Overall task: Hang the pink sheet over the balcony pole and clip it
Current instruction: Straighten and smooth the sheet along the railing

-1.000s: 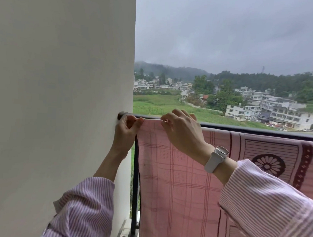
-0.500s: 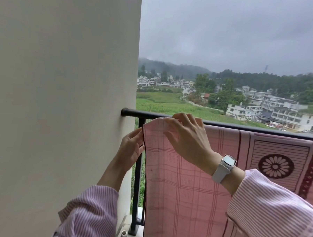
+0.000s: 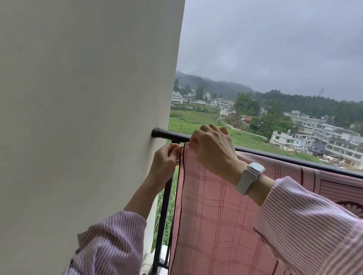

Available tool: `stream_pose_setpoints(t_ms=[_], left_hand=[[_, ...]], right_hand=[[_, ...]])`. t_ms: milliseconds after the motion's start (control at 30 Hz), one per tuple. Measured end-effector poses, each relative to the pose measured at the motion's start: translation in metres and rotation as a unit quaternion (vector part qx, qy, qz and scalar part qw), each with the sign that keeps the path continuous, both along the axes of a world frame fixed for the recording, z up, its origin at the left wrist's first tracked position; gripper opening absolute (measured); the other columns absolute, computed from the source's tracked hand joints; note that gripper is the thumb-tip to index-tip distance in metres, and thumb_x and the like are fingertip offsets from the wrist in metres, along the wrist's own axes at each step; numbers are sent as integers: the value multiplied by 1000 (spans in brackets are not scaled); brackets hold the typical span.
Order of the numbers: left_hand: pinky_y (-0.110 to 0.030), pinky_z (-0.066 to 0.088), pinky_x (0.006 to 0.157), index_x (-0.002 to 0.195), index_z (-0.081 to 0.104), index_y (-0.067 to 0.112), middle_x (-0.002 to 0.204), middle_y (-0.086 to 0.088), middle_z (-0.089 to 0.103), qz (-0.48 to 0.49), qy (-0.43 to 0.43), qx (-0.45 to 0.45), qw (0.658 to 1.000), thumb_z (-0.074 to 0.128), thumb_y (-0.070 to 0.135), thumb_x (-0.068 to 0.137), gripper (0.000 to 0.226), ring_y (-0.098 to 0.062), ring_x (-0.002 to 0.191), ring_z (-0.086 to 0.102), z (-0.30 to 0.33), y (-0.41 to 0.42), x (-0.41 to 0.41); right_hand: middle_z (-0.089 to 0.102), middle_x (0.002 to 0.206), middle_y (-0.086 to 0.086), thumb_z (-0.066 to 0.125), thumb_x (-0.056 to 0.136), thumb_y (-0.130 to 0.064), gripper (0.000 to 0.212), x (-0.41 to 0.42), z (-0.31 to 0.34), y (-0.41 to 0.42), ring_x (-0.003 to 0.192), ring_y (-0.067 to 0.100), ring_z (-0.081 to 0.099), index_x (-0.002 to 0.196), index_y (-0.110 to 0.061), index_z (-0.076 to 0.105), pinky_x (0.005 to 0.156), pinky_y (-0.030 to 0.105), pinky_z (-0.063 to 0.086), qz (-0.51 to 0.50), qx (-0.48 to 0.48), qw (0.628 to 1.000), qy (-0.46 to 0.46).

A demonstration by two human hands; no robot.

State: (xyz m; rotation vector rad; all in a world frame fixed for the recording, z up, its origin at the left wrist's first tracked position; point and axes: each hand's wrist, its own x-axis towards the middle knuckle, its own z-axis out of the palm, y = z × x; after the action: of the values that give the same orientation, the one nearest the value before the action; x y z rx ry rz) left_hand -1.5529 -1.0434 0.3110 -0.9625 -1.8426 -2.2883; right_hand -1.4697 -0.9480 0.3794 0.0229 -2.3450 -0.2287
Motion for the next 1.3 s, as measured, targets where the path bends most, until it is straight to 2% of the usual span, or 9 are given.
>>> stream_pose_setpoints(t_ms=[167, 267, 400, 533, 667, 800, 933, 1067, 1300], left_hand=[[-25, 53, 71, 84, 55, 7, 79, -10, 56, -4, -2, 64, 998, 41, 6, 94, 17, -23, 78, 55, 15, -6, -4], [-31, 54, 79, 103, 52, 13, 93, -4, 63, -86, -1, 46, 995, 45, 20, 93, 15, -21, 90, 63, 8, -10, -1], [-32, 53, 83, 117, 46, 30, 115, -2, 60, -128, 16, -15, 992, 67, 39, 75, 47, -16, 102, 62, 2, -12, -2], [-17, 50, 72, 113, 52, 23, 109, 2, 61, -92, 64, -33, 993, 66, 23, 76, 40, -7, 98, 61, 10, -6, 11], [-17, 43, 70, 82, 51, 20, 100, -3, 59, 116, 76, -38, 990, 57, 35, 83, 15, -14, 91, 58, 12, -6, 22], [-22, 37, 60, 77, 61, -6, 80, -13, 59, 134, 34, -176, 975, 36, 58, 82, 69, -18, 65, 50, 11, -4, 35], [-27, 41, 79, 82, 64, 9, 77, -2, 60, 35, -92, -99, 990, 58, 47, 80, 39, -7, 72, 51, 19, -6, 47], [-28, 41, 90, 85, 66, 14, 81, 1, 66, 72, -114, 39, 990, 63, 19, 82, 7, -10, 84, 59, 15, -15, 51], [-31, 41, 84, 75, 64, 22, 87, -1, 65, -21, -153, 114, 981, 59, 13, 85, 15, -18, 90, 57, 18, -14, 40]], right_hand=[[59, 103, 0, 53, 90, -28, 15, -10, 9, -3, 97, 17, 52, 97, -16, 56, 84, 28, 34, 35, -49, 998, 1], [56, 115, 0, 51, 90, -33, 31, -2, 2, 2, 104, 17, 51, 117, -18, 52, 89, 30, 35, 43, -51, 996, -57], [56, 120, -2, 42, 93, -30, 35, 22, -4, 19, 103, 17, 54, 126, -20, 48, 85, 29, 37, 38, -55, 997, -39], [61, 113, -1, 35, 95, -35, 33, 40, -12, 38, 100, 20, 57, 116, -20, 56, 79, 30, 38, 12, -52, 999, -13], [65, 102, -3, 35, 92, -38, 34, 50, -21, 52, 91, 18, 60, 107, -22, 61, 74, 26, 36, 3, -58, 998, 21], [66, 99, -3, 40, 92, -34, 28, 53, -27, 57, 89, 18, 62, 107, -21, 61, 76, 30, 43, -3, -34, 999, 42], [67, 98, -2, 42, 92, -32, 27, 52, -29, 55, 86, 19, 63, 105, -19, 62, 74, 30, 44, 4, -32, 998, 53], [68, 99, -1, 43, 91, -28, 26, 52, -34, 57, 85, 18, 64, 105, -18, 63, 74, 30, 43, 1, -24, 997, 73], [67, 103, 0, 40, 90, -25, 31, 68, -40, 67, 89, 22, 63, 112, -17, 60, 77, 36, 44, 14, 19, 993, 112]])
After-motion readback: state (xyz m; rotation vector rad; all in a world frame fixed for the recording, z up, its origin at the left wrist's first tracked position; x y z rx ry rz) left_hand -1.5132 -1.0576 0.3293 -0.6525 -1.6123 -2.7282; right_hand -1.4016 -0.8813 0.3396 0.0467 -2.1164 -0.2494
